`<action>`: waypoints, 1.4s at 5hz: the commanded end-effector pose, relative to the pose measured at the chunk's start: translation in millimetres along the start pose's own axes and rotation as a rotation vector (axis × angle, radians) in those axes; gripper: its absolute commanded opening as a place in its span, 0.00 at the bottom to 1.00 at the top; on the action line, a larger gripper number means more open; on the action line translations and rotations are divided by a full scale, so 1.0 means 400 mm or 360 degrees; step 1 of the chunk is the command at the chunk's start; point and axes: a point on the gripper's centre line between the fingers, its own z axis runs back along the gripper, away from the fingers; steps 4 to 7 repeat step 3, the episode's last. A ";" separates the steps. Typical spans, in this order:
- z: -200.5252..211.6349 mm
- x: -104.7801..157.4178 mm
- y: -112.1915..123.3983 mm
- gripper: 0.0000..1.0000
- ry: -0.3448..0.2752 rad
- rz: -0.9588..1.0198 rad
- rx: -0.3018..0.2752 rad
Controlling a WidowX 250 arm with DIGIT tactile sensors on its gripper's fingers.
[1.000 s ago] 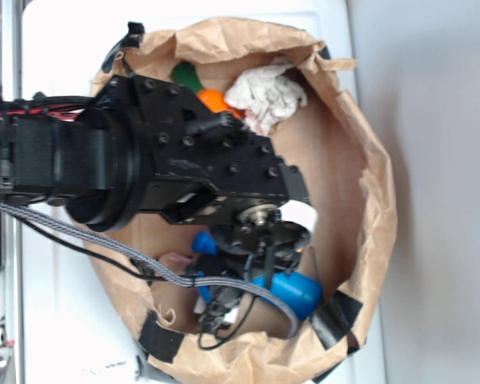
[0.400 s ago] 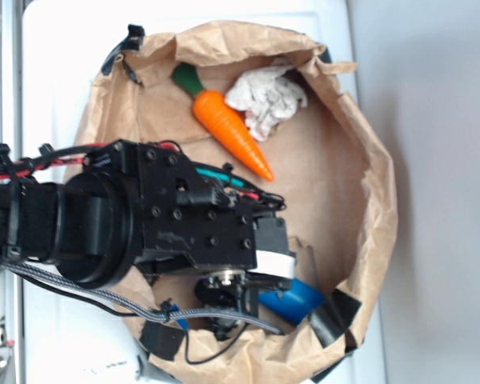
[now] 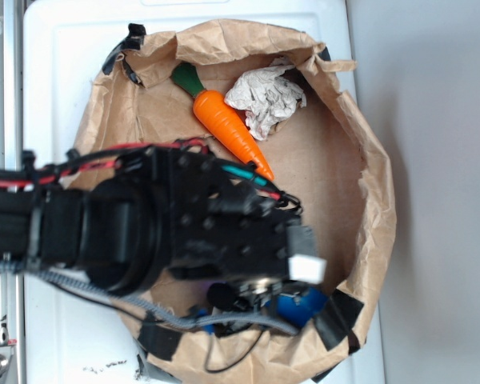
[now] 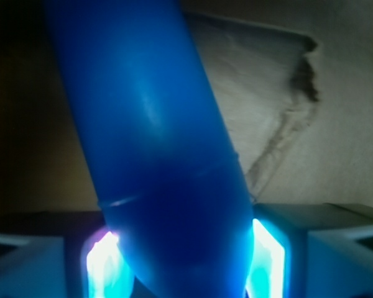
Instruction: Grab the blue bottle.
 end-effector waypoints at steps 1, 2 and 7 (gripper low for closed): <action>0.263 -0.025 0.086 0.00 -0.0107 0.0071 0.0044; 0.352 -0.089 0.100 0.00 -0.0166 -0.0001 0.0026; 0.388 -0.139 0.099 0.00 -0.0235 0.0002 0.0056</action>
